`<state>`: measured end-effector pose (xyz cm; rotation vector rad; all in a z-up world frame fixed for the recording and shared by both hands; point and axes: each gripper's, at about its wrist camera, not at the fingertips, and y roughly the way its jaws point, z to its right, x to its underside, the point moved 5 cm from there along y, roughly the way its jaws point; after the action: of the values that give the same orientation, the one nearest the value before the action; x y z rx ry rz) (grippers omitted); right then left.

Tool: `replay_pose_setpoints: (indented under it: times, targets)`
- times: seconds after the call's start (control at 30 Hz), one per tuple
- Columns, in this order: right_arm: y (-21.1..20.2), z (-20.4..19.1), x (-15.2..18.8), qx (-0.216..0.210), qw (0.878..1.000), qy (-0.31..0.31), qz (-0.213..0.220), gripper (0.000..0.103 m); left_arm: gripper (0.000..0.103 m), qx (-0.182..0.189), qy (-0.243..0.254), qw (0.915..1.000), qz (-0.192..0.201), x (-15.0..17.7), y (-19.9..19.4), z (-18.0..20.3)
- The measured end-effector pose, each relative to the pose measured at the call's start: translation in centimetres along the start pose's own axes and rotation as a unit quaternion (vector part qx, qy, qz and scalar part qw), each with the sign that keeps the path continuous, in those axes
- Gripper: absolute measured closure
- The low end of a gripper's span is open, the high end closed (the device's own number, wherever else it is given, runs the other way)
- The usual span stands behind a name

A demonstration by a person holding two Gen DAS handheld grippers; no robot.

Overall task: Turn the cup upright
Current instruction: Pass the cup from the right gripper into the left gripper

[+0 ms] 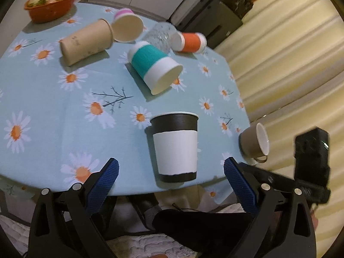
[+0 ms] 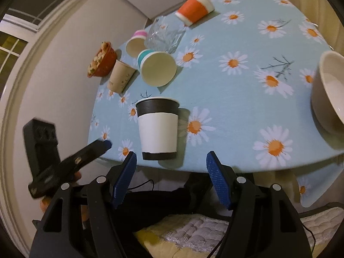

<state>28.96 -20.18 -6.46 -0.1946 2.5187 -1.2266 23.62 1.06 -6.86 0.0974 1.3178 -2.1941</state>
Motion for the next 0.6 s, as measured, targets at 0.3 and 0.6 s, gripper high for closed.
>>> replay_pose_setpoints:
  times: [0.3,0.6]
  targets:
    - [-0.8,2.0,2.8,-0.019,0.999,0.009,0.042,0.036,0.01,-0.066,0.006,0.9969,-0.043,-1.0,4.6,1.4]
    - [-1.1,2.5,3.5,-0.017,0.997,-0.002,0.071,0.036,0.029,-0.102,0.01,0.9927,-0.064,-1.7,6.8,1.3]
